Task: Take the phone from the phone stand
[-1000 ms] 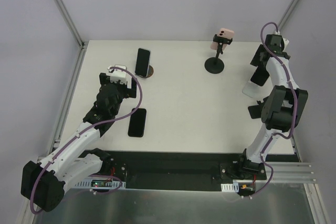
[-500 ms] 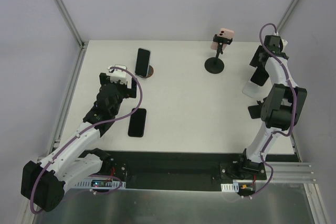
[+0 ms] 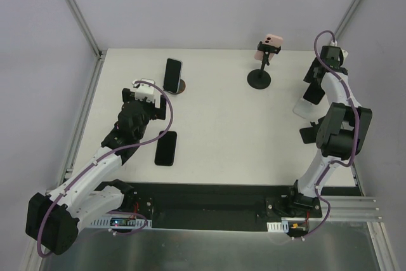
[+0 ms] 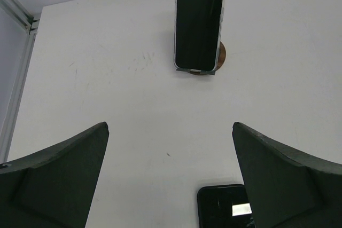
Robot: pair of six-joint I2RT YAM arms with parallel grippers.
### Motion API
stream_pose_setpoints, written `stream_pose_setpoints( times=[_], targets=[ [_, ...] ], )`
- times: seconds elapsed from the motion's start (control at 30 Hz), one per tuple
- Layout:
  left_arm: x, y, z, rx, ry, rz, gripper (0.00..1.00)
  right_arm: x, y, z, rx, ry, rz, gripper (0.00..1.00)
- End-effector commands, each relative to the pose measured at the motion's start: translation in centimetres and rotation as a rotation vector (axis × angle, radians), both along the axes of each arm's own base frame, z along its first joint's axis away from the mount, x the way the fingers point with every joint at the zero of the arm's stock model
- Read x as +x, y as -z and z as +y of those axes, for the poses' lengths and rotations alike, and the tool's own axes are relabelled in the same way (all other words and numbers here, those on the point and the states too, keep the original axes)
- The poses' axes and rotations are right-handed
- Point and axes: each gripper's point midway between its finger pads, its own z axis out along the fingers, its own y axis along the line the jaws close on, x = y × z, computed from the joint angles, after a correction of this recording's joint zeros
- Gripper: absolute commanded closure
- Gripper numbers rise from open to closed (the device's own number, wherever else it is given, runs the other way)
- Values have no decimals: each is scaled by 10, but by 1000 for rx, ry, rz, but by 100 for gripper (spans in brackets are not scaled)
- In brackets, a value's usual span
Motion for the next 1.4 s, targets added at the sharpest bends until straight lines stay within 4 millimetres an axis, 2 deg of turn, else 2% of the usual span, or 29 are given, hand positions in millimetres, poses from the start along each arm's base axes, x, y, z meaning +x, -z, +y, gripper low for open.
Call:
stream_pose_setpoints(
  times=[0.0,0.03,0.07,0.17,0.23,0.43,0.57,0.77,0.87,0.97,1.0,1.03,1.07,1.1,1.13,1.17,1.23,1.27,1.33,1.37],
  targets=[
    [2,-15,-6,-31,21,-25,1,-1,-29,2,1,-30,-69,55],
    [2,-14,-7,-33,25,-23,1,-2,-31,2,-1,-33,-72,59],
    [2,-14,-8,-34,27,-21,1,-2,-36,3,-3,-36,-82,69],
    [2,-14,-10,-42,33,-18,1,-3,-48,4,-11,-45,-102,79],
    [2,-15,-11,-49,37,-17,1,-4,-54,6,-14,-57,-110,83],
    [1,-15,-14,-63,52,-8,2,-7,-73,12,-24,-81,-141,89],
    [0,-19,-17,-77,63,-9,1,-10,-93,21,-24,-103,-183,92],
    [-3,-20,-28,-113,112,11,1,-18,-117,53,25,-162,-237,93],
    [-6,-22,-40,-164,162,32,1,-25,-127,78,84,-199,-267,94],
    [-9,-28,-54,-221,216,52,1,-36,-133,117,152,-263,-283,95],
    [-10,-29,-64,-254,257,72,1,-40,-127,127,173,-280,-271,94],
    [-11,-31,-68,-270,275,80,1,-47,-133,137,193,-288,-291,94],
    [-11,-38,-74,-288,293,77,1,-52,-131,154,212,-316,-290,94],
    [-14,-38,-84,-314,324,99,1,-60,-120,165,239,-326,-270,94],
    [-15,-39,-90,-329,341,107,1,-66,-126,174,256,-343,-293,94],
    [-15,-42,-98,-355,357,122,1,-72,-125,192,289,-360,-293,94],
    [-20,-44,-115,-382,415,150,1,-87,-119,207,318,-377,-289,94],
    [-18,-46,-122,-403,426,167,1,-94,-117,224,354,-388,-285,94],
    [-25,-47,-140,-419,483,193,1,-108,-112,239,395,-405,-284,94],
    [-25,-49,-149,-430,501,208,1,-114,-111,254,429,-421,-285,94]
  ],
)
